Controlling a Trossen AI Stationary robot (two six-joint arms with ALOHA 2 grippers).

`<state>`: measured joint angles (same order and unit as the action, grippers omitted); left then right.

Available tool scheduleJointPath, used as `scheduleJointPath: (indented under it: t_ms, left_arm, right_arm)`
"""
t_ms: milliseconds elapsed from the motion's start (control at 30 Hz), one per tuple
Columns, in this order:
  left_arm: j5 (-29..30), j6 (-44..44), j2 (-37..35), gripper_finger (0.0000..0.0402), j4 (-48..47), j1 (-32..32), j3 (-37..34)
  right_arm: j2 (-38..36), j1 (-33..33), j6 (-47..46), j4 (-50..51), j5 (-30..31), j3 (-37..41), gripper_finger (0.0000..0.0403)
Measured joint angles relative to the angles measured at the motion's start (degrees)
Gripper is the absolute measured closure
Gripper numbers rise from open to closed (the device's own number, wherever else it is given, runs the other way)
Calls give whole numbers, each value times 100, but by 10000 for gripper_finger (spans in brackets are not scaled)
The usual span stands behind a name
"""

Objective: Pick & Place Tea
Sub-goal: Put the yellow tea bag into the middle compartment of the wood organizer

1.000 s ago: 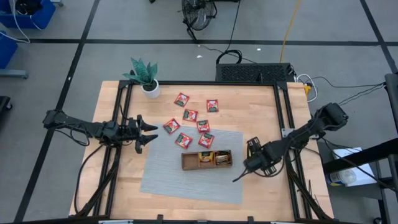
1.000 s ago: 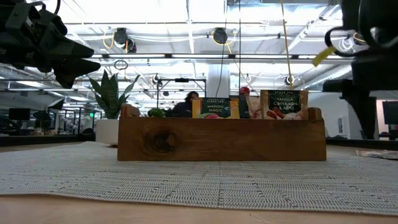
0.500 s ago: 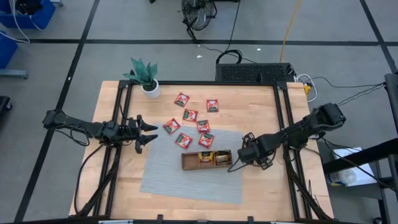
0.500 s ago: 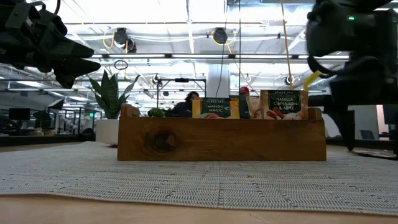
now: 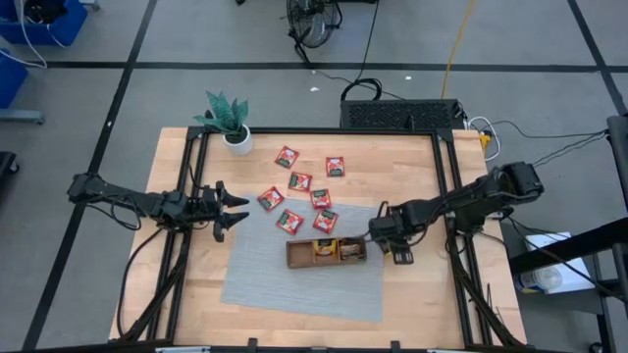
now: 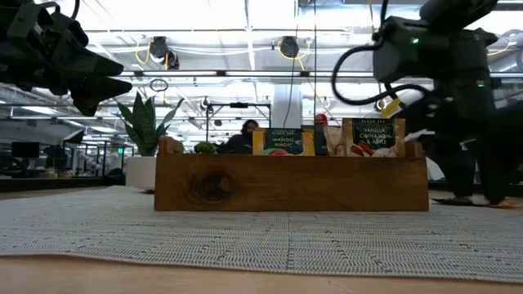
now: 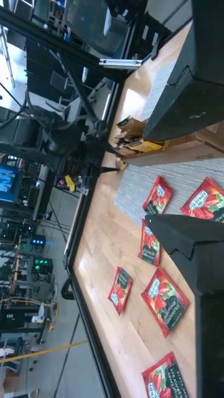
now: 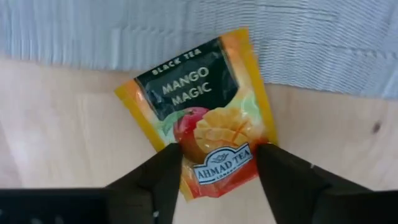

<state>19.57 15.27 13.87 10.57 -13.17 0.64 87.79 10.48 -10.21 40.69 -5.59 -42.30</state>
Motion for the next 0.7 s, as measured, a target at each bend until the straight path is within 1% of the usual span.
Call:
scheduleJointPath:
  t_ms: [100, 200, 300, 333, 467, 633, 700]
  left_arm:
    - [0, 0, 0, 197, 0, 0, 0]
    - [0, -1, 0, 197, 0, 1, 0]
    - [0, -2, 0, 197, 0, 0, 0]
    - [0, 0, 0, 197, 0, 2, 0]
    - [0, -2, 0, 197, 0, 0, 0]
    - [0, 0, 0, 197, 0, 1, 0]
    - [0, -1, 0, 197, 0, 0, 0]
  right_arm:
    - [4, -72, -295, 8, -203, 0, 264]
    - [7, -83, -420, 36, -348, 4, 320]
    - [3, -46, -513, 32, -391, 4, 382]
    - [-19, -29, -568, 22, -367, 4, 391]
    - [-68, 154, -676, -110, -153, 4, 401]
    - [-296, 410, -795, -212, 637, 11, 401]
    - [-414, 444, -764, -217, 732, 24, 390]
